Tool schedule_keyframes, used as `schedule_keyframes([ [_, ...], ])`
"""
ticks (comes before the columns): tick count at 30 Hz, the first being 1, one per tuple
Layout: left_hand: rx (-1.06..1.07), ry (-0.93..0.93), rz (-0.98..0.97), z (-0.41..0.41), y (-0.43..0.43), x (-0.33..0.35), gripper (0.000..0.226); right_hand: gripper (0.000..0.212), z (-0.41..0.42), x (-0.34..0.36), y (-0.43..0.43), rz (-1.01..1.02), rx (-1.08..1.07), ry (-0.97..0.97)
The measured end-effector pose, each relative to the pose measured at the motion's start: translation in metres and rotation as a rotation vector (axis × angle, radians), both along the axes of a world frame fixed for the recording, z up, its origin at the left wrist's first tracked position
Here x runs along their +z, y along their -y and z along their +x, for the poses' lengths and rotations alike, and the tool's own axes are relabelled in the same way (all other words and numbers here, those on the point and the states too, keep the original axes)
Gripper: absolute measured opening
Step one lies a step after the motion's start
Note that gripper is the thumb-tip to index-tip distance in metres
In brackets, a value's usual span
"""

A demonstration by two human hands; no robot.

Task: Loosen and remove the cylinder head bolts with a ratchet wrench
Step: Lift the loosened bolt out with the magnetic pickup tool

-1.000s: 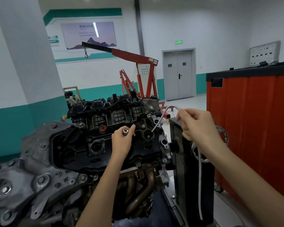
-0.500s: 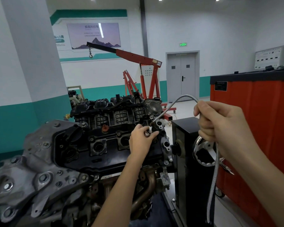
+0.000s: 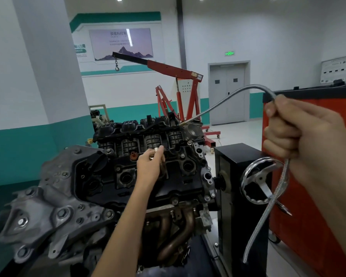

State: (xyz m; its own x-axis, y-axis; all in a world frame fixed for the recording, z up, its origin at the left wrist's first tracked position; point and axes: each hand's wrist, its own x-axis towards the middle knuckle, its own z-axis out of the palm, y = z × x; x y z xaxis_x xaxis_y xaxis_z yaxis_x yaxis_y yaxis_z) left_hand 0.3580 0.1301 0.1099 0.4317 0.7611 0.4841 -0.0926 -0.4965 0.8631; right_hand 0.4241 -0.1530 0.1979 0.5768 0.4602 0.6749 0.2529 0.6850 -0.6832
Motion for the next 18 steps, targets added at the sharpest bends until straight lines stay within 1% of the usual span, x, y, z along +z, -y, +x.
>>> schedule_keyframes([
  [2, -0.273, 0.005, -0.002, -0.029, 0.026, 0.008, 0.044, 0.030, -0.012, 0.005, -0.021, -0.022, 0.093, 0.002],
  [4, -0.500, -0.012, 0.075, -0.056, 0.053, 0.010, 0.048, 0.030, -0.031, 0.006, -0.049, -0.070, 0.181, 0.028],
  [6, -0.659, -0.024, 0.147, -0.087, 0.077, 0.006, 0.043, 0.030, -0.053, 0.005, -0.078, -0.126, 0.255, 0.057],
  [8, -0.707, -0.081, 0.197, -0.120, 0.092, 0.001, 0.040, 0.031, -0.082, 0.005, -0.109, -0.146, 0.312, 0.068],
  [10, -0.658, -0.079, 0.196, -0.151, 0.095, -0.006, 0.039, 0.030, -0.115, 0.003, -0.138, -0.143, 0.400, 0.080],
  [13, -0.409, 0.038, 0.118, -0.199, 0.087, -0.012, 0.040, 0.031, -0.174, 0.000, -0.178, -0.186, 0.576, 0.131],
  [15, -0.212, 0.094, 0.103, -0.234, 0.077, -0.013, 0.041, 0.028, -0.214, 0.000, -0.201, -0.279, 0.591, 0.287],
  [17, 0.014, 0.126, 0.112, -0.273, 0.060, -0.009, 0.044, 0.027, -0.246, -0.001, -0.217, -0.340, 0.512, 0.499],
  [18, 0.094, 0.171, 0.093, -0.292, 0.049, -0.004, 0.044, 0.030, -0.257, -0.003, -0.222, -0.347, 0.473, 0.573],
])
